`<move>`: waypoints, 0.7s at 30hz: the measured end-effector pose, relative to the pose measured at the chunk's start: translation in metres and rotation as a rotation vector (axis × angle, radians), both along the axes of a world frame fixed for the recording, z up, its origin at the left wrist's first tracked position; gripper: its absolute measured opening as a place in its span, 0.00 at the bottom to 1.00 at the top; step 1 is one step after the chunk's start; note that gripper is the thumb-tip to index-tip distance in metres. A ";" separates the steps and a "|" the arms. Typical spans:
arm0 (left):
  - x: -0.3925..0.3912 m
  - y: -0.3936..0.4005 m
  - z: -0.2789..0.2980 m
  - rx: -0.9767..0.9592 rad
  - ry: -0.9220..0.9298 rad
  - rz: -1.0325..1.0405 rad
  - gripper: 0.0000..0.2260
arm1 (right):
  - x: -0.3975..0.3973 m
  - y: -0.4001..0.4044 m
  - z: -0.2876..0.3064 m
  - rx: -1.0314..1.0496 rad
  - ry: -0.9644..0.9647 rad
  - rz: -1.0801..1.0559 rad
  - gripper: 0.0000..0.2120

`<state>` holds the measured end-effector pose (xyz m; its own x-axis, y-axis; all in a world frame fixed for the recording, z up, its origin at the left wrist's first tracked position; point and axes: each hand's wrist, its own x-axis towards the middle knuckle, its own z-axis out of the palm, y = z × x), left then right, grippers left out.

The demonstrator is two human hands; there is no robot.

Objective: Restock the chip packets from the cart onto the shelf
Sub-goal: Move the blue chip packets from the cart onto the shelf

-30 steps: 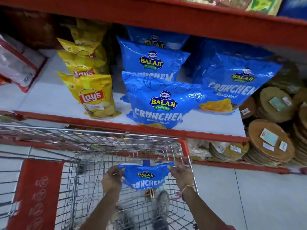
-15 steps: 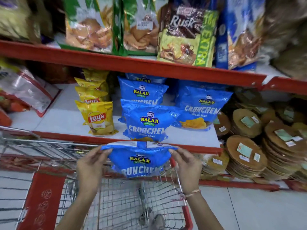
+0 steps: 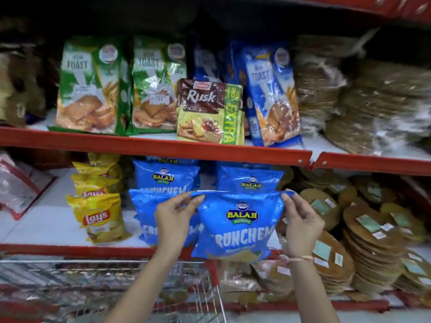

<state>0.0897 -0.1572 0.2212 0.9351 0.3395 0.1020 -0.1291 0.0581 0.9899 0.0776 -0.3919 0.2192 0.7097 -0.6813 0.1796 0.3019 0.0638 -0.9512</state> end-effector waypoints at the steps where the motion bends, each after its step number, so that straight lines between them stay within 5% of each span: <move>1: 0.009 -0.012 0.001 -0.009 0.013 -0.010 0.04 | 0.008 -0.010 0.002 -0.031 0.009 -0.028 0.08; 13: 0.064 -0.090 -0.018 0.036 0.219 -0.064 0.08 | 0.059 -0.074 -0.038 -0.018 0.227 -0.098 0.16; 21: 0.054 -0.065 -0.012 0.010 0.246 -0.343 0.17 | 0.047 -0.046 -0.032 -0.188 0.395 -0.115 0.19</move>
<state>0.1442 -0.2219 0.2087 0.9906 0.0046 -0.1369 0.1366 0.0464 0.9895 0.1246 -0.4380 0.1870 0.6701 -0.7413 0.0381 -0.0915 -0.1334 -0.9868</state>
